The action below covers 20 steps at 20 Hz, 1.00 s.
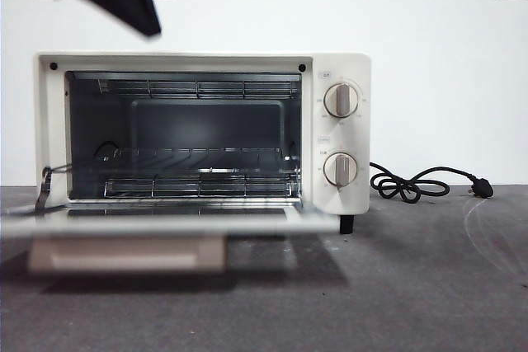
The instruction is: Take the corn from the table,put the corn in the oven
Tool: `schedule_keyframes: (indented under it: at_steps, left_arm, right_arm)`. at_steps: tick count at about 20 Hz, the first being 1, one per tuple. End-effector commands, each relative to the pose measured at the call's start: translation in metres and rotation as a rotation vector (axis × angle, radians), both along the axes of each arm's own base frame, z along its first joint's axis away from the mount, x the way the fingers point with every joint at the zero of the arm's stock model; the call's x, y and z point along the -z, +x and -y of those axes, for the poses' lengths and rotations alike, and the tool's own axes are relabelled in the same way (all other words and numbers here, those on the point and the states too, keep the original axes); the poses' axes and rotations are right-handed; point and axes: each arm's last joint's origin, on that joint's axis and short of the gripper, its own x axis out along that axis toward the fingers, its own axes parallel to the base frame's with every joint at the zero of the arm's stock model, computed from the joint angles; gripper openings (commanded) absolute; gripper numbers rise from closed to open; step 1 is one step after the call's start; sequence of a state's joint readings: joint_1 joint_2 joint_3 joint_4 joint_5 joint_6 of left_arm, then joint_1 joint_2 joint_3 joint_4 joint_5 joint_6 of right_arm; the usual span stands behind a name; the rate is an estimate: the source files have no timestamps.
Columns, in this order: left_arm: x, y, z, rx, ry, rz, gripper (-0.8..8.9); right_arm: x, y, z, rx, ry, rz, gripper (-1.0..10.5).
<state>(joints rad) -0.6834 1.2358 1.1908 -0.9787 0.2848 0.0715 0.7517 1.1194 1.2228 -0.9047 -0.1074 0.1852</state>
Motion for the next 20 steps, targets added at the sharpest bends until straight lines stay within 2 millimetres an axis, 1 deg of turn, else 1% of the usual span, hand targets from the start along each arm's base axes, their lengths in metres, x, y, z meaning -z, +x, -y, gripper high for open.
schedule_keyframes:
  at_steps: [1, 3, 6, 8, 11, 14, 16, 20]
  left_arm:
    - [-0.012, -0.016, -0.003, -0.013, -0.026, 0.051, -0.06]
    - [-0.025, -0.031, -0.012, -0.064, -0.031, 0.139, -0.06]
    - [-0.046, -0.053, -0.037, -0.186, -0.040, 0.291, -0.06]
    - [-0.054, -0.063, -0.049, -0.237, -0.056, 0.351, -0.06]
    - [-0.067, -0.091, -0.081, -0.361, -0.090, 0.465, -0.06]
    - [-0.070, -0.121, -0.113, -0.463, -0.123, 0.520, -0.06]
    - [-0.069, -0.132, -0.124, -0.495, -0.137, 0.530, -0.06]
    - [-0.065, -0.154, -0.145, -0.545, -0.170, 0.535, -0.06]
  right_arm:
    - [-0.002, 0.001, -0.003, -0.043, 0.027, 0.021, -0.1]
    - [-0.005, 0.002, -0.006, -0.082, 0.074, 0.033, -0.1]
    - [-0.010, 0.002, -0.017, -0.153, 0.126, 0.101, -0.1]
    - [-0.012, 0.001, -0.024, -0.189, 0.148, 0.142, -0.1]
    - [-0.014, -0.001, -0.046, -0.275, 0.184, 0.238, -0.1]
    - [-0.005, 0.002, -0.074, -0.336, 0.152, 0.316, -0.1]
    - [0.003, 0.005, -0.086, -0.364, 0.123, 0.339, -0.1]
    - [0.027, 0.013, -0.112, -0.416, 0.013, 0.388, -0.1]
